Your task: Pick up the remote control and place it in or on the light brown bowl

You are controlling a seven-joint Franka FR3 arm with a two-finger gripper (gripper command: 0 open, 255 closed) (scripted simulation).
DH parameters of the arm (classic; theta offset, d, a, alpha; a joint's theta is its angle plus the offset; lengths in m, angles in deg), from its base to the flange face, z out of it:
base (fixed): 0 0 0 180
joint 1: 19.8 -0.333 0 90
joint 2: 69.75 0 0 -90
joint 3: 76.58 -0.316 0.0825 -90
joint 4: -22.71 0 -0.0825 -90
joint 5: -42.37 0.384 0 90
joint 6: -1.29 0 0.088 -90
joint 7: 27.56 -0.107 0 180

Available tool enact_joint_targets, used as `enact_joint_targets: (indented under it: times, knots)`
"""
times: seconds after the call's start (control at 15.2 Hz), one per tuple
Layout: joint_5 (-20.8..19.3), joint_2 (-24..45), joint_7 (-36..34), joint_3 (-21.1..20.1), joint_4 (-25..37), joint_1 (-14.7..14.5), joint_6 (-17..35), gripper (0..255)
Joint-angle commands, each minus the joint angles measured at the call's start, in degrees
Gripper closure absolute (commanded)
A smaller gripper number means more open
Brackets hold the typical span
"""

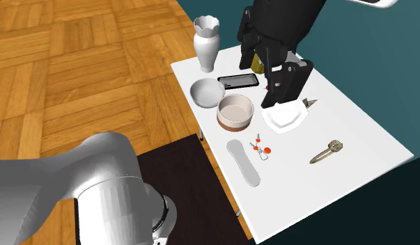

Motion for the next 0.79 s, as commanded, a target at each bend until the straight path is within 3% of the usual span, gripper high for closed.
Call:
enact_joint_targets:
  times: [0.0,0.73]
  knots:
    - [0.0,0.0,0.0,0.0,0.0,0.0,0.0,0]
    - [6.0,0.0,-22.3,-9.3,-20.5,5.4,22.0,0]
